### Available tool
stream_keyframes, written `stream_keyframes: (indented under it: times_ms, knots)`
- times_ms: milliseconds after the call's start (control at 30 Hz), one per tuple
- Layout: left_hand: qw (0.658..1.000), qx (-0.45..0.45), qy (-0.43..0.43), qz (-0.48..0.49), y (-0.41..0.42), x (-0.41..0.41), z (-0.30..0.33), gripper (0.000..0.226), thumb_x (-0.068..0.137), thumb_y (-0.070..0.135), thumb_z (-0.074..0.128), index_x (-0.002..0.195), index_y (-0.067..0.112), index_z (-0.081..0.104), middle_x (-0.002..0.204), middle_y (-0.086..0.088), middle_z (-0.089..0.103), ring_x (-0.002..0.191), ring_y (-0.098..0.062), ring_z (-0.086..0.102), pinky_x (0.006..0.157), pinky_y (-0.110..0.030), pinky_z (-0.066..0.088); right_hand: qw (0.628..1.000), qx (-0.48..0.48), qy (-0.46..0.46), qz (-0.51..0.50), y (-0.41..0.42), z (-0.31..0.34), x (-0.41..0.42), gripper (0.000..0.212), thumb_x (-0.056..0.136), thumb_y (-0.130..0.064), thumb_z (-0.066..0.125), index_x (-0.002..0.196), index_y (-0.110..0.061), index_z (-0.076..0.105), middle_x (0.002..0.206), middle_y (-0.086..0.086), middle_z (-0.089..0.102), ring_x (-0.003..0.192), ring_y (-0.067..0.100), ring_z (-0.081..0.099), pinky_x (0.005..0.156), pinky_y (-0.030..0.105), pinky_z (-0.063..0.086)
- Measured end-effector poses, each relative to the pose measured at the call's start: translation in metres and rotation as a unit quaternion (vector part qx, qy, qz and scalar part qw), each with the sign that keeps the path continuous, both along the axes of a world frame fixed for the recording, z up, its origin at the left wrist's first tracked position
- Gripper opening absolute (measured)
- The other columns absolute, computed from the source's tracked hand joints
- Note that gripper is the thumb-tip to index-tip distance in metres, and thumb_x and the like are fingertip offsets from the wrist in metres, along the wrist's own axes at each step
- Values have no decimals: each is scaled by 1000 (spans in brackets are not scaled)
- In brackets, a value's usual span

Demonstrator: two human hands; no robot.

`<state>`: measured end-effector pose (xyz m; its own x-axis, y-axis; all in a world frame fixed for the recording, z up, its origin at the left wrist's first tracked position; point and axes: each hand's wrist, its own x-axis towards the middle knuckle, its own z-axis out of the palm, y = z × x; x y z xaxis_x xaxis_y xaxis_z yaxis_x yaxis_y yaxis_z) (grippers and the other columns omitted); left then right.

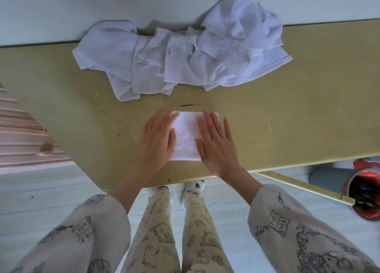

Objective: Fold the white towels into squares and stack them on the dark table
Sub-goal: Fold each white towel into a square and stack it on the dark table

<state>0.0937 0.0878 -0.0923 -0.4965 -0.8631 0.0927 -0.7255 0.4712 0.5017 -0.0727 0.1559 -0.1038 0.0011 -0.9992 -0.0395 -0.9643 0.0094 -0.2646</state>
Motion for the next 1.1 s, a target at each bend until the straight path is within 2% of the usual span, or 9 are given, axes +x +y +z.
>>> stream_keyframes:
  times_ms: [100, 233, 367, 600, 733, 833, 967, 1033, 1100]
  knots:
    - [997, 0, -38, 74, -35, -13, 4, 25, 87, 25, 51, 107, 13, 57, 108, -15, 53, 101, -31, 50, 90, -43, 41, 999, 6, 24, -20, -13, -8, 6, 53, 97, -33, 24, 139, -2, 35, 148, 18, 33, 139, 28, 25, 113, 48, 11]
    - [982, 167, -88, -4, -62, -18, 17, 26, 82, 36, 65, 94, 13, 63, 97, -3, 41, 96, -19, 42, 84, -28, 36, 1000, 6, 25, -13, -9, -15, 7, 56, 96, -36, 27, 142, -5, 27, 151, 17, 29, 140, 27, 18, 113, 50, 9]
    - [913, 316, -237, -99, -84, -23, 30, 47, 77, 52, 65, 108, 17, 59, 90, 2, 52, 91, -18, 52, 75, -29, 39, 1000, 16, 25, 3, -6, -17, 7, 55, 98, -38, 21, 144, -8, 24, 151, 18, 28, 141, 29, 17, 113, 52, 11]
    - [833, 445, -292, -155, -111, -38, 41, 34, 81, 48, 62, 94, 17, 62, 54, 7, 56, 44, -8, 45, 50, -19, 37, 1000, 18, 21, 13, -7, -16, 5, 56, 99, -41, 13, 143, -9, 27, 149, 18, 30, 140, 31, 19, 113, 52, 16]
    - [842, 398, -328, -157, -111, -45, 37, 50, 89, 56, 44, 66, 13, 55, 48, 4, 54, 39, -9, 46, 50, -20, 39, 1000, 13, 25, 11, -8, -18, 5, 57, 98, -43, 18, 143, -10, 30, 149, 19, 31, 140, 32, 19, 113, 51, 17]
    - [895, 318, -287, -129, -103, -43, 34, 52, 93, 51, 37, 59, 13, 45, 49, 2, 44, 43, -12, 40, 50, -23, 33, 1000, 11, 18, 7, -9, -19, 6, 57, 97, -44, 18, 142, -10, 29, 147, 20, 33, 139, 34, 20, 112, 52, 19]
    - [987, 51, -154, -16, -63, -22, 29, 10, 92, 18, 50, 88, 12, 58, 74, -1, 56, 63, -20, 54, 57, -30, 39, 1000, 7, 16, 9, -9, -22, 5, 57, 97, -43, 20, 142, -10, 30, 147, 21, 32, 139, 35, 20, 112, 52, 19]
    - [989, -71, -125, -36, -33, -14, 17, 23, 78, 1, 61, 98, 11, 60, 88, -6, 61, 81, -25, 57, 68, -34, 44, 1000, 9, 12, 12, -9, -22, 5, 57, 97, -42, 19, 142, -10, 29, 148, 21, 30, 140, 35, 19, 113, 52, 17]
    - [985, -85, -111, -103, -10, -5, 1, 33, 82, 1, 57, 114, 8, 58, 115, -10, 61, 110, -24, 53, 92, -37, 42, 1000, 13, 3, 16, -9, -22, 5, 56, 98, -40, 17, 143, -10, 27, 149, 22, 27, 140, 35, 18, 114, 50, 14]
